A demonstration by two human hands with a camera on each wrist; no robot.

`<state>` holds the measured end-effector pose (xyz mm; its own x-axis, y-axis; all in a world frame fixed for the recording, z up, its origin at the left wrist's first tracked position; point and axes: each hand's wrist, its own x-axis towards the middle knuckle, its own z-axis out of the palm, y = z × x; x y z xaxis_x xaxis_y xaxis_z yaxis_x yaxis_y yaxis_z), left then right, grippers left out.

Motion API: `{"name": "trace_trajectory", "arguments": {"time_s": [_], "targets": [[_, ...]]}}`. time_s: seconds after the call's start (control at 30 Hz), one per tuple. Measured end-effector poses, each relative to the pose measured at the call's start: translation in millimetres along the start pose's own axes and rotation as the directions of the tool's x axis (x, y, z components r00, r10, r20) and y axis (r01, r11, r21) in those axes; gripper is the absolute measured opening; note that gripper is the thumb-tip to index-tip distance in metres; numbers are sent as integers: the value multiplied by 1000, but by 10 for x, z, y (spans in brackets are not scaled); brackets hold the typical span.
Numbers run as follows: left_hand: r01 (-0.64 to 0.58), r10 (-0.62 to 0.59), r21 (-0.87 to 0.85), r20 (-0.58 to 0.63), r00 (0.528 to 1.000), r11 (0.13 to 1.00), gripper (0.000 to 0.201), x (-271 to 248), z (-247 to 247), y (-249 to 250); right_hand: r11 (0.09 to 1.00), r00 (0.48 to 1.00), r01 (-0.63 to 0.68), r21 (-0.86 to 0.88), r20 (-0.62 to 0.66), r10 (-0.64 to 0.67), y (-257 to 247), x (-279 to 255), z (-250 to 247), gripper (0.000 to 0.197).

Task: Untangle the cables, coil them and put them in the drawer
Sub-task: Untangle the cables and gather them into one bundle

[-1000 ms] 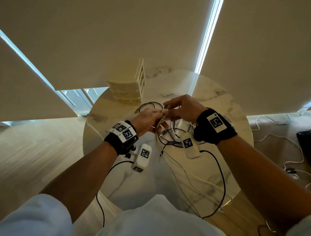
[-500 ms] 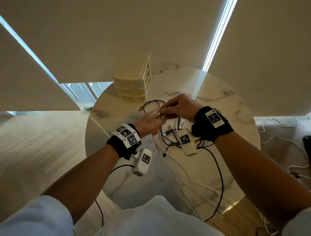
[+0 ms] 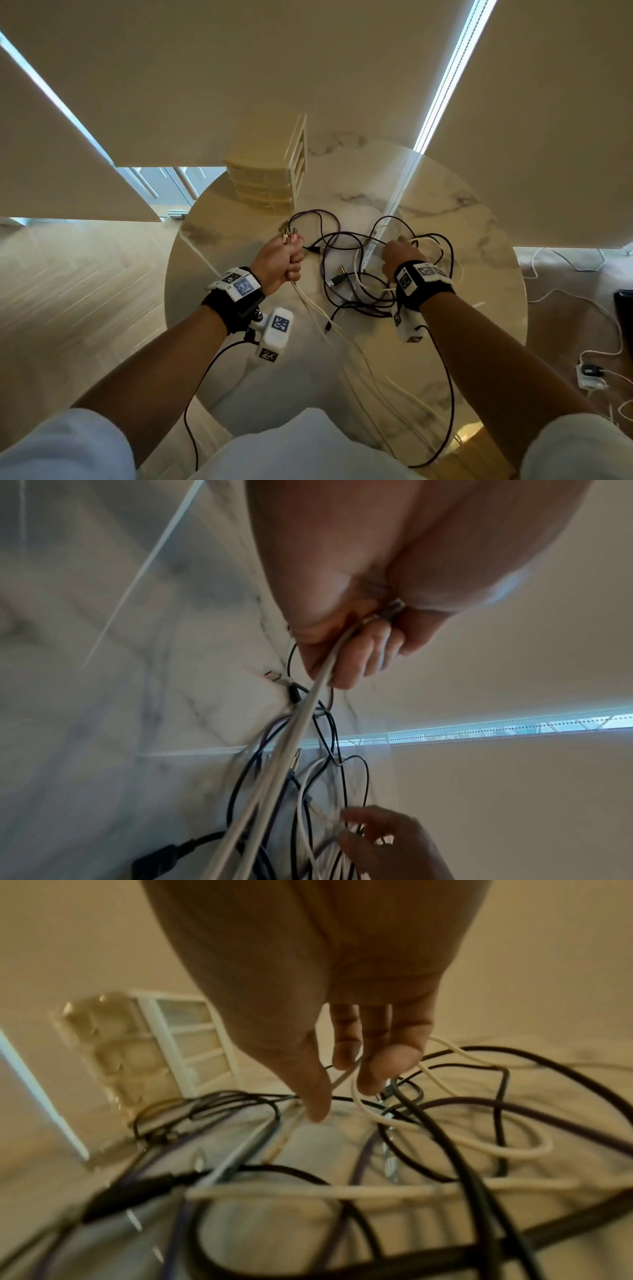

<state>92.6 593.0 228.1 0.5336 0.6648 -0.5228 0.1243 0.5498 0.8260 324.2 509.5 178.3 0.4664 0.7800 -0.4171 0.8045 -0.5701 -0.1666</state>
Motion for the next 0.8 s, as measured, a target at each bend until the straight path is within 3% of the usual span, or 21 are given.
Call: {"name": "trace_trajectory", "arguments": {"time_s": [0.07, 0.13, 0.2, 0.3, 0.5, 0.63, 0.8], "targets": [[-23, 23, -12, -8, 1000, 1000, 31, -5, -25, 3, 996, 1000, 17, -86, -14, -18, 8, -10, -21, 20], [-31, 30, -25, -26, 999, 999, 33, 5, -64, -17, 1000, 1000, 13, -15, -23, -13, 23, 2, -75, 19], [-24, 22, -49, -41, 999, 998, 33, 26, -101, -61, 971, 999, 22, 239, -31, -15, 7, -12, -146, 15], [-29, 23, -99, -57, 998, 995, 35, 43, -99, -98, 806, 992, 120, 580, -48, -114, -84, -172, -234, 4], [-77, 76, -48, -22, 997, 996, 26, 28, -5, -144, 688, 957, 274, 673, -120, -264, -413, -674, -211, 11], [-130, 131, -18, 99, 986, 991, 21, -83, 79, -178, 640, 952, 298, 708, -173, -252, -599, -775, -119, 11], [-194, 194, -11, 130, 972, 981, 18, -130, 169, -145, 529, 948, 314, 788, -232, -217, -767, -846, -130, 15]]}}
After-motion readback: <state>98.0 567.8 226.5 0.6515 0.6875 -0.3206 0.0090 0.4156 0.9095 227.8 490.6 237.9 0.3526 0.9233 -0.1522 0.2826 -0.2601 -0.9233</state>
